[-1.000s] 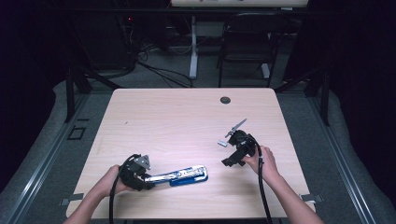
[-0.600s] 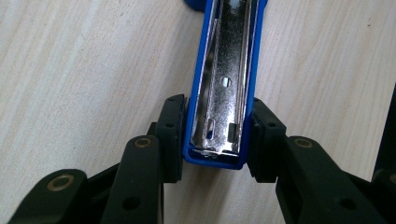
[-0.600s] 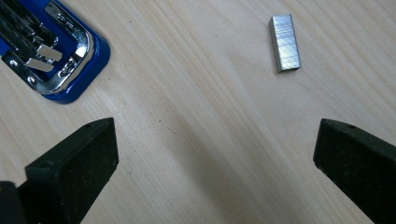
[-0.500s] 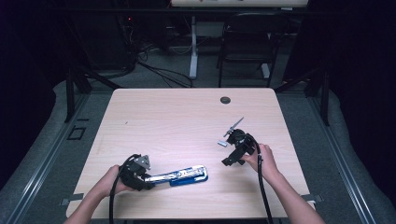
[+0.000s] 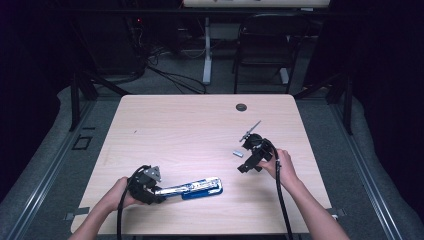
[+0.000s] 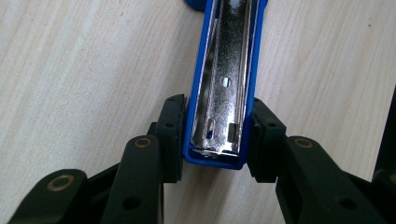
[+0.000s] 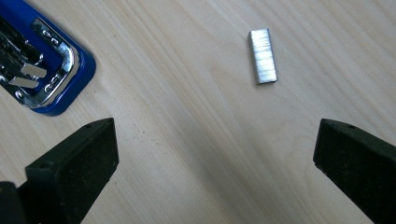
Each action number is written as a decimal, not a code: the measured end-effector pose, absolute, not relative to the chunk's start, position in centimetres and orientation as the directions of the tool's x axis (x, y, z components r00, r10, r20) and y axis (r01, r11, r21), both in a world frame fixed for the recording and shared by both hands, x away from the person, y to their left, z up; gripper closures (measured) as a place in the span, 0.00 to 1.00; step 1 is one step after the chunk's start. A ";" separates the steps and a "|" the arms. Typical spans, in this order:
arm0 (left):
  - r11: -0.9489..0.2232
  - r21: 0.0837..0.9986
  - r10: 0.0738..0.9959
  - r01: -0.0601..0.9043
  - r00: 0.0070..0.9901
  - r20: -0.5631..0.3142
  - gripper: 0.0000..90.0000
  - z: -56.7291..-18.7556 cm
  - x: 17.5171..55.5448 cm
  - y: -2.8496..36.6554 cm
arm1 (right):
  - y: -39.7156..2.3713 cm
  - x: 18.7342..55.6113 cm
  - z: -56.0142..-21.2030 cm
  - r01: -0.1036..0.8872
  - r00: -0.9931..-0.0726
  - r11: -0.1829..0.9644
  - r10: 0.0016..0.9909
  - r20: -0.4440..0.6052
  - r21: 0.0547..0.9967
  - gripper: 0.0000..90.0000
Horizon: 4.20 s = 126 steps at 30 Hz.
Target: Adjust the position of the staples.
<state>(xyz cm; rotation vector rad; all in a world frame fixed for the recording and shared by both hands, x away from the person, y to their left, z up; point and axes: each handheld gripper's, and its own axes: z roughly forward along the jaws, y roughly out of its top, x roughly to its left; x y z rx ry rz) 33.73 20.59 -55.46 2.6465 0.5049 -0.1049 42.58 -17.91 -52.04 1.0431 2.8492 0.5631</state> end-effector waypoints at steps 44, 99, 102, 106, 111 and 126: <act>-0.837 0.407 0.329 0.365 0.931 -0.160 0.71 -55.5 33.8 20.6 | -15.0 48.2 -52.7 0.593 -0.787 0.738 0.616 0.039 0.321 0.67; -0.838 0.406 0.327 0.366 0.931 -0.164 0.71 -55.4 33.9 20.6 | -14.8 47.9 -53.2 0.591 -0.783 0.734 0.621 0.020 0.335 0.87; -0.838 0.405 0.329 0.367 0.930 -0.161 0.70 -55.4 33.9 20.6 | -15.0 47.6 -52.8 0.585 -0.788 0.735 0.615 0.026 0.341 0.87; -0.839 0.402 0.331 0.366 0.930 -0.156 0.70 -55.4 33.8 20.5 | -15.3 46.9 -52.5 0.594 -0.779 0.715 0.626 0.041 0.368 0.87; -0.840 0.402 0.330 0.366 0.931 -0.157 0.70 -55.4 33.9 20.5 | -15.7 46.2 -51.5 0.579 -0.791 0.728 0.611 0.037 0.368 0.87; -0.837 0.406 0.327 0.366 0.931 -0.164 0.70 -55.4 34.0 20.6 | -16.1 44.2 -51.0 0.547 -0.813 0.737 0.580 0.044 0.396 0.87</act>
